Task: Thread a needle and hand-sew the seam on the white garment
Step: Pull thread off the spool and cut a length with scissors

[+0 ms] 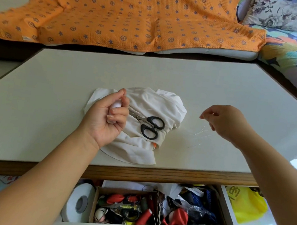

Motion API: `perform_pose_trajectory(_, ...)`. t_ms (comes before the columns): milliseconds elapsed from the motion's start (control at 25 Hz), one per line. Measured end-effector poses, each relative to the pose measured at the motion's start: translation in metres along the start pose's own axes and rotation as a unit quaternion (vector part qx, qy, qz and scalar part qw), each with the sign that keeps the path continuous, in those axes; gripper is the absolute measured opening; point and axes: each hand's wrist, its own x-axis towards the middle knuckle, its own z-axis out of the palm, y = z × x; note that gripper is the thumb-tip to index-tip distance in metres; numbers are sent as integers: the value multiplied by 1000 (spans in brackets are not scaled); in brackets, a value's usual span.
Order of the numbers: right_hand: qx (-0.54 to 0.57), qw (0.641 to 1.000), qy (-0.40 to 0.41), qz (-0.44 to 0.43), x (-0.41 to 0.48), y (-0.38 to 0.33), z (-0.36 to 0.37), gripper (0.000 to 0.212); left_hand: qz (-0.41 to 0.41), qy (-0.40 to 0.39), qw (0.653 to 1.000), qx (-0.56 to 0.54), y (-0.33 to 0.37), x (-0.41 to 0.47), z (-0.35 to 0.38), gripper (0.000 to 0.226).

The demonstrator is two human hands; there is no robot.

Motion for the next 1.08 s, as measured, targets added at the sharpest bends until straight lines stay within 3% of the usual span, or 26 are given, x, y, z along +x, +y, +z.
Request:
perform_pose_trajectory(120, -53, 998, 30, 5, 8, 14, -3, 26, 10, -9, 1000, -12, 5, -1, -6, 41)
perform_pose_trajectory(280, -101, 992, 67, 22, 18, 31, -5, 28, 42, 45, 998, 7, 10, -2, -7, 9)
perform_pose_trajectory(480, -111, 990, 49, 74, 26, 50, 1, 32, 48, 87, 995, 3, 15, -1, -13, 8)
perform_pose_trajectory(600, -175, 981, 29, 83, 20, 41, 3, 33, 34, 124, 988, 87, 11, 1, -8, 7)
perform_pose_trajectory(720, -101, 986, 133, -6, 3, 6, 3, 30, 44, 131, 969, 206, -1, -1, 5, 8)
perform_pose_trajectory(760, -13, 992, 119, -47, -6, -9, 5, 25, 43, 117, 964, 235, -5, -3, 10, 10)
perform_pose_trajectory(800, 107, 990, 42, -77, -19, -25, 10, 25, 35, 95, 962, 253, -9, -6, 16, 13)
perform_pose_trajectory(880, 335, 918, -191, -96, -48, -53, 28, 41, 14, 50, 964, 259, -16, -9, 24, 20)
perform_pose_trajectory(920, 379, 880, -271, -91, -55, -60, 39, 49, 4, 33, 965, 258, -19, -10, 26, 22)
perform_pose_trajectory(960, 389, 862, -312, -96, -59, -63, 50, 48, -6, 22, 966, 258, -21, -11, 26, 21)
perform_pose_trajectory(1000, 375, 867, -313, -101, -60, -62, 59, 39, -17, 18, 967, 255, -22, -12, 25, 19)
perform_pose_trajectory(1080, 342, 902, -251, -83, -55, -58, 69, 18, -39, 26, 973, 226, -22, -12, 19, 17)
